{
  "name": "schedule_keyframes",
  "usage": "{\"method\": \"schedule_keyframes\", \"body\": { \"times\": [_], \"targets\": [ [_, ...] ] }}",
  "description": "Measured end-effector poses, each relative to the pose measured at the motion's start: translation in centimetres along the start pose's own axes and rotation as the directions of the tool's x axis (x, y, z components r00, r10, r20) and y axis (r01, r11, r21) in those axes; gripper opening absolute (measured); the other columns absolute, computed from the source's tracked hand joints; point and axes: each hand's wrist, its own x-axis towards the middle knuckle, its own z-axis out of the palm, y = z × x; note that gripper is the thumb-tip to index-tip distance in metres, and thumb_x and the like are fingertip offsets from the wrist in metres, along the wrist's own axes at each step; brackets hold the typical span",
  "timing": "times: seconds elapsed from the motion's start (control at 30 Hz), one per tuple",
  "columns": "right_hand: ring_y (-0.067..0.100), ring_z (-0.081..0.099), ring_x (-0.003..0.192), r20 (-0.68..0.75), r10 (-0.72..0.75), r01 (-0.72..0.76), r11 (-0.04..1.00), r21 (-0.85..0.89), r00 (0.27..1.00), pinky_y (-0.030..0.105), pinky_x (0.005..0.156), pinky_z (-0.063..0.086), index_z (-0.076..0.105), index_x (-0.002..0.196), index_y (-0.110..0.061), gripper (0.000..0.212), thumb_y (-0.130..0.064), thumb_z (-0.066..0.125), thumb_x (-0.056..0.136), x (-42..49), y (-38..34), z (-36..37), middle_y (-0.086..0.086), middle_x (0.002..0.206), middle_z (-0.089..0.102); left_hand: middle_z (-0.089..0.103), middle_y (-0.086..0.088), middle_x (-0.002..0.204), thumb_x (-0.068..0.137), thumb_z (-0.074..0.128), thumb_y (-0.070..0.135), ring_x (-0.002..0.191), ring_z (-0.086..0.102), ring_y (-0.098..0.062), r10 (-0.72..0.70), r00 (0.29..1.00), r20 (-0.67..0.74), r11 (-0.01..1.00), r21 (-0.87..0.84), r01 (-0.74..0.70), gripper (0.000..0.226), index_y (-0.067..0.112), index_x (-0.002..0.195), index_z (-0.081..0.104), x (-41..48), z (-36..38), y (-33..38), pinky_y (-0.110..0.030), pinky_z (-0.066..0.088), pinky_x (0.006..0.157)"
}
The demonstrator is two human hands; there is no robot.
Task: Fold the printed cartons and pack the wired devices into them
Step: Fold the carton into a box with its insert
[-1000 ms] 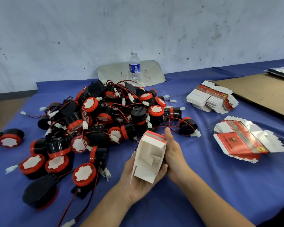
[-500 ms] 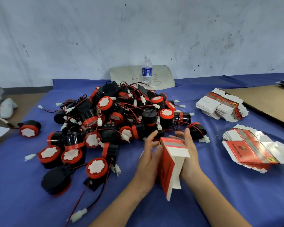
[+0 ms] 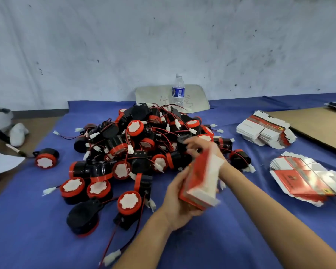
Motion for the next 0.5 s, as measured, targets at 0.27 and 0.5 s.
{"method": "schedule_keyframes", "body": {
  "times": [0.27, 0.5],
  "targets": [
    [0.026, 0.029, 0.133, 0.327, -0.047, 0.26, 0.716, -0.648, 0.944, 0.037, 0.103, 0.023, 0.034, 0.145, -0.014, 0.058, -0.023, 0.053, 0.09, 1.7, 1.2, 3.7, 0.005, 0.145, 0.038, 0.062, -0.019, 0.099, 0.092, 0.026, 0.042, 0.066, 0.058, -0.022, 0.13, 0.984, 0.121, 0.873, -0.484, -0.056, 0.06, 0.0, 0.111, 0.066, 0.0, -2.8, 1.1, -0.019, 0.041, 0.035],
    [0.002, 0.061, 0.084, -0.322, 0.333, -0.153, 0.866, 0.475, 0.886, 0.017, 0.074, 0.044, 0.055, 0.093, -0.028, 0.046, -0.048, 0.08, 0.06, -1.0, -0.4, 0.7, -0.008, 0.093, 0.065, 0.065, -0.016, 0.101, 0.087, 0.035, 0.035, 0.066, 0.059, -0.021, 0.153, 0.984, 0.091, 0.855, -0.512, -0.086, 0.052, 0.002, 0.107, 0.07, 0.1, -2.8, 1.6, -0.021, 0.041, 0.037]
  ]
}}
